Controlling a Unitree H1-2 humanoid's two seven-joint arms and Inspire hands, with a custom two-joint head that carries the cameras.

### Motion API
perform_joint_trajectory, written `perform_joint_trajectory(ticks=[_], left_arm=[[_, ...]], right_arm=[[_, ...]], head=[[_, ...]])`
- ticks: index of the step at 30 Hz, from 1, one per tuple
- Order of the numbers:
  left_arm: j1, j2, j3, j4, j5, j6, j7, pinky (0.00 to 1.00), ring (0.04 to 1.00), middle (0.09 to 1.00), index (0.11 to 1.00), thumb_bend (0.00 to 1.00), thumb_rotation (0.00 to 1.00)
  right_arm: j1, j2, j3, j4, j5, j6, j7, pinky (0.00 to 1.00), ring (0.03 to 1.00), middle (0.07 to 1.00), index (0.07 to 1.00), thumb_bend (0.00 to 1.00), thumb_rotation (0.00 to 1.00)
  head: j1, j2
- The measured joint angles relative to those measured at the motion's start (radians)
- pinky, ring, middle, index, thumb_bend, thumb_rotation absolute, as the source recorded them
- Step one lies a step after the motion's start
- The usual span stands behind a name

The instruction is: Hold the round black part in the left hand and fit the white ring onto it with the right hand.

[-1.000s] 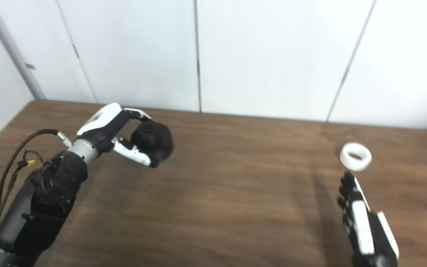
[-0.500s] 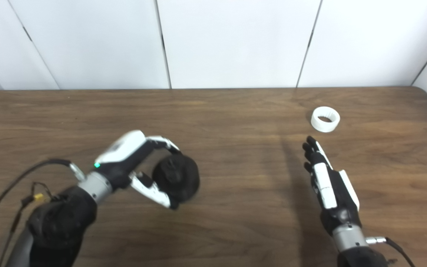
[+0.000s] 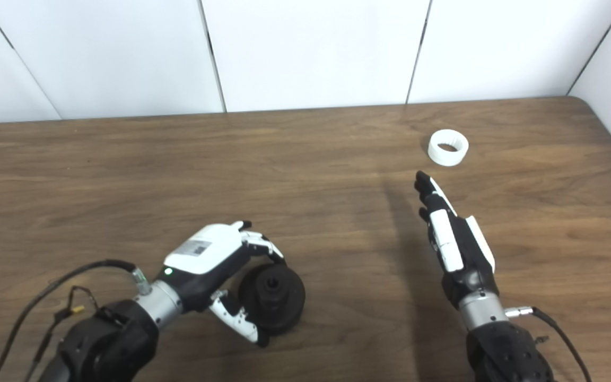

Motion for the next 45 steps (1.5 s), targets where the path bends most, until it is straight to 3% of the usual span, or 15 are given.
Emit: perform_joint_trajectory(ticks=[13, 24, 28, 30, 33, 34, 37, 40, 44, 45], left_arm=[[0.055, -0.012, 0.021, 0.057, 0.004, -0.118, 0.145, 0.97, 0.867, 0.772, 0.481, 0.52, 0.05], [0.063, -0.018, 0.033, 0.070, -0.011, -0.130, 0.154, 1.00, 0.889, 0.783, 0.481, 0.52, 0.05], [0.066, -0.018, 0.033, 0.070, -0.010, -0.130, 0.154, 1.00, 0.883, 0.778, 0.481, 0.52, 0.05], [0.066, -0.018, 0.032, 0.070, -0.010, -0.130, 0.153, 1.00, 0.883, 0.777, 0.482, 0.52, 0.05], [0.067, -0.017, 0.033, 0.070, -0.010, -0.132, 0.153, 0.99, 0.877, 0.773, 0.482, 0.52, 0.05], [0.068, -0.015, 0.033, 0.070, -0.010, -0.133, 0.154, 0.99, 0.875, 0.772, 0.482, 0.52, 0.05], [0.075, -0.013, 0.038, 0.075, -0.019, -0.148, 0.167, 0.99, 0.877, 0.770, 0.482, 0.52, 0.05], [0.085, -0.009, 0.044, 0.077, -0.027, -0.166, 0.181, 0.98, 0.869, 0.766, 0.482, 0.52, 0.05], [0.092, -0.003, 0.047, 0.092, -0.027, -0.191, 0.214, 0.97, 0.865, 0.764, 0.482, 0.52, 0.05], [0.093, -0.001, 0.047, 0.097, -0.027, -0.198, 0.221, 0.97, 0.865, 0.763, 0.482, 0.52, 0.05]], right_arm=[[-0.001, 0.000, -0.001, 0.000, 0.015, 0.000, -0.002, 1.00, 1.000, 0.968, 0.958, 0.70, 1.00], [-0.001, 0.001, 0.002, 0.002, 0.009, -0.005, -0.003, 0.98, 0.992, 0.958, 0.957, 0.68, 1.00], [-0.001, 0.001, 0.005, 0.014, 0.003, -0.018, -0.007, 0.96, 0.980, 0.955, 0.960, 0.66, 1.00], [0.000, 0.002, 0.008, 0.022, 0.000, -0.030, -0.009, 0.96, 0.970, 0.953, 0.959, 0.66, 1.00], [0.001, 0.003, 0.015, 0.023, -0.004, -0.048, -0.013, 0.98, 0.961, 0.948, 0.955, 0.68, 0.99], [0.001, 0.003, 0.018, 0.025, -0.006, -0.051, -0.015, 0.99, 0.962, 0.946, 0.954, 0.69, 1.00], [0.002, 0.005, 0.035, 0.039, -0.021, -0.062, -0.023, 1.00, 0.975, 0.940, 0.950, 0.71, 1.00], [0.003, 0.006, 0.051, 0.059, -0.046, -0.084, -0.032, 1.00, 0.984, 0.934, 0.944, 0.71, 1.00], [0.005, 0.007, 0.068, 0.088, -0.081, -0.104, -0.050, 1.00, 0.990, 0.936, 0.938, 0.71, 1.00], [0.005, 0.007, 0.071, 0.100, -0.086, -0.116, -0.053, 1.00, 0.991, 0.936, 0.938, 0.72, 1.00]], head=[[-0.026, -0.012], [-0.060, -0.046], [-0.060, -0.092], [-0.060, -0.092], [-0.089, -0.121], [-0.148, -0.155], [-0.184, -0.189], [-0.202, -0.209], [-0.236, -0.282], [-0.236, -0.282]])
